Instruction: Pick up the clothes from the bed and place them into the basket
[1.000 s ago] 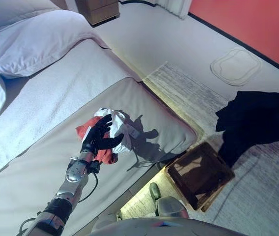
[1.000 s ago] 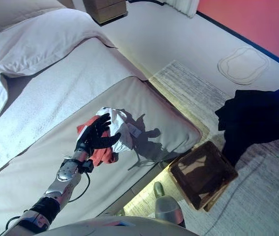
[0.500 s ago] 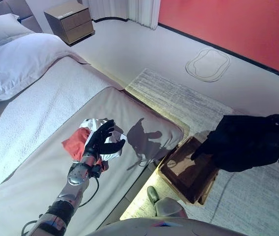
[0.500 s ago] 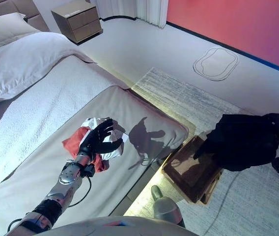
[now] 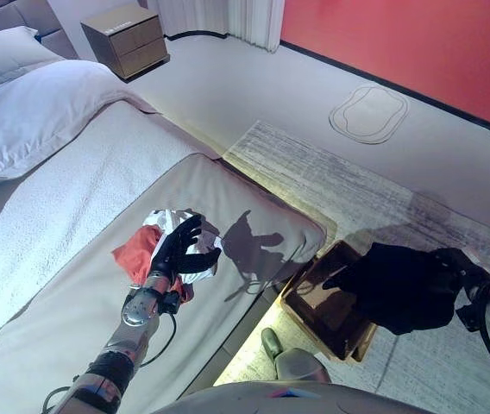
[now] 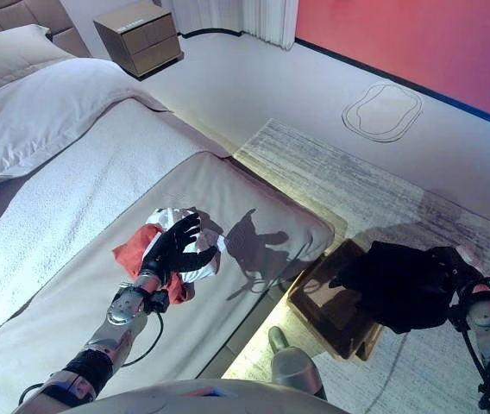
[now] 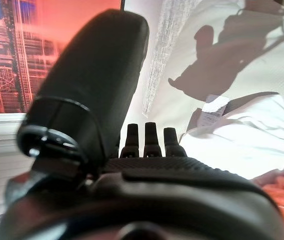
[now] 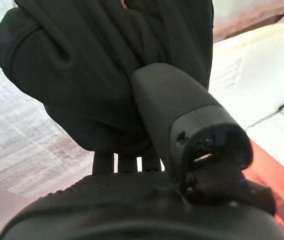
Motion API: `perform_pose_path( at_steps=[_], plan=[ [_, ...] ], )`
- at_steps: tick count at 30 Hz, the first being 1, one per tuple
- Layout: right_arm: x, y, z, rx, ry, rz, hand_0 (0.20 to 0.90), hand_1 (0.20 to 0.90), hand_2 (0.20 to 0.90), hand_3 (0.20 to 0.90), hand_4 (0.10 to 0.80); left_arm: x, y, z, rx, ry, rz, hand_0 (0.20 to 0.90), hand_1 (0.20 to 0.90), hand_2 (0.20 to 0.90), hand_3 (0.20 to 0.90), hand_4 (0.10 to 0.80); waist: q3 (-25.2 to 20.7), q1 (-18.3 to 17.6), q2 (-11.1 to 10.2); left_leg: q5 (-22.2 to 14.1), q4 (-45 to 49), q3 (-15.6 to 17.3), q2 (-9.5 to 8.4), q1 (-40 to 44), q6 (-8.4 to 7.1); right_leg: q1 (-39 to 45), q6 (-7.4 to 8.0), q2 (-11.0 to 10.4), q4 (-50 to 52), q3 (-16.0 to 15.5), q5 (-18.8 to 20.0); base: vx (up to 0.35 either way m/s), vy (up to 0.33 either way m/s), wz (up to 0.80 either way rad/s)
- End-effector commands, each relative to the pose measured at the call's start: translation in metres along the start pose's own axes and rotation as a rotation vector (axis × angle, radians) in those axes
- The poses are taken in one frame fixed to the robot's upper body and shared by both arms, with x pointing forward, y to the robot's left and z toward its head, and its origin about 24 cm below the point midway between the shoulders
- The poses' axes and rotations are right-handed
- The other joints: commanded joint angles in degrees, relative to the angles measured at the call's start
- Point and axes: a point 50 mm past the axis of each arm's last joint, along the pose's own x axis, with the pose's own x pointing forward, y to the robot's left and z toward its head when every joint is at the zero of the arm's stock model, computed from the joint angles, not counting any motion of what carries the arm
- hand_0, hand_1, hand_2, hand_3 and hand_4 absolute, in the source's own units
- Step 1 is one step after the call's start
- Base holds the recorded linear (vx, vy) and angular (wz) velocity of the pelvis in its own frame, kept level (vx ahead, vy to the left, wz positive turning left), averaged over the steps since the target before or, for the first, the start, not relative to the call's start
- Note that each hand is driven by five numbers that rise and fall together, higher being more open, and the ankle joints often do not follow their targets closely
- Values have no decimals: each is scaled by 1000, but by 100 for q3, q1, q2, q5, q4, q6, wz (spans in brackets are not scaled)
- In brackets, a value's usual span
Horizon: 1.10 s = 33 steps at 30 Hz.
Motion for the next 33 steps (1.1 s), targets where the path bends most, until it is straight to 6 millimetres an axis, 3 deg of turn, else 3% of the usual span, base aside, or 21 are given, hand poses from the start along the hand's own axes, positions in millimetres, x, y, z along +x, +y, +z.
perform_pose_path(
  at_steps=[1,16,17,18,19,33],
  plan=[
    [15,-44,44,62,-139,-186,300,300,300,200,100,28,-10,56,51,-266,-62,900,900,900,900,800,-139,292,3,-798,558,-48,-120,-170,202,-222,108,102,308,-288,-164,0,0,0],
    [22,-17,45,77,-117,-146,300,300,300,200,100,29,-12,57,57,-271,-95,900,900,900,900,800,-75,397,123,-789,537,-162,-189,-203,218,-220,96,79,278,-303,-170,0,-4,1],
    [22,-15,45,75,-117,-146,420,420,420,340,240,29,-12,57,56,-272,-96,900,900,900,900,800,-75,396,127,-788,532,-166,-192,-199,218,-216,97,79,273,-301,-170,0,0,0],
    [22,-14,45,73,-117,-148,596,596,596,546,446,29,-13,57,54,-274,-97,900,900,900,900,800,-75,396,130,-788,528,-170,-192,-197,216,-214,98,78,268,-299,-171,0,0,0],
    [23,-13,46,73,-115,-146,900,900,900,900,800,30,-14,58,54,-278,-99,900,900,900,900,800,-71,397,132,-786,525,-175,-191,-196,215,-212,97,79,266,-295,-172,0,0,0],
    [22,-2,39,19,-74,-123,900,900,900,900,800,29,-12,57,48,-276,-91,900,900,900,900,800,-91,491,59,-691,427,-285,-178,-213,195,-183,76,112,229,-300,-170,1,-3,0]
  ],
)
